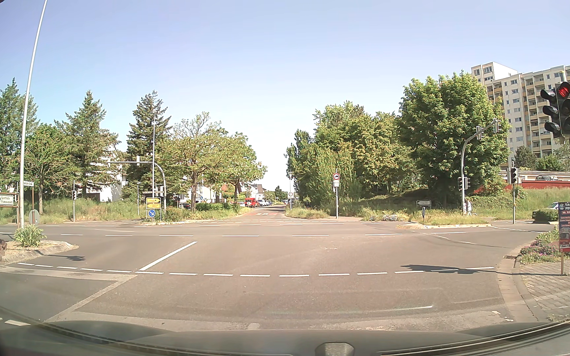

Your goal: Follow the waypoints while adhering to traffic rules and regulations

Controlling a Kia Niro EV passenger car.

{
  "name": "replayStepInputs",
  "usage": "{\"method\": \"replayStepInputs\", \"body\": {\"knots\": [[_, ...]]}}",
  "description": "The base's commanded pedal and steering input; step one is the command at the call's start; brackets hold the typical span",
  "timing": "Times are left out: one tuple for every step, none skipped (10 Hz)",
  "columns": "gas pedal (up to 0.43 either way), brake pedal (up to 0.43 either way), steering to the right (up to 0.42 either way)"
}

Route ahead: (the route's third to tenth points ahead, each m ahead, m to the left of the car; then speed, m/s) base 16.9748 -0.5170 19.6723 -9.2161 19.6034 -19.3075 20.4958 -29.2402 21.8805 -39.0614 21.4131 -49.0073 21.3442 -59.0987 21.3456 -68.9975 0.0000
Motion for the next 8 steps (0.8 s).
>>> {"method": "replayStepInputs", "body": {"knots": [[0.0, 0.183, 0.089], [0.0, 0.189, 0.089], [0.0, 0.183, 0.089], [0.0, 0.189, 0.089], [0.0, 0.183, 0.089], [0.0, 0.189, 0.089], [0.0, 0.183, 0.089], [0.0, 0.189, 0.089]]}}
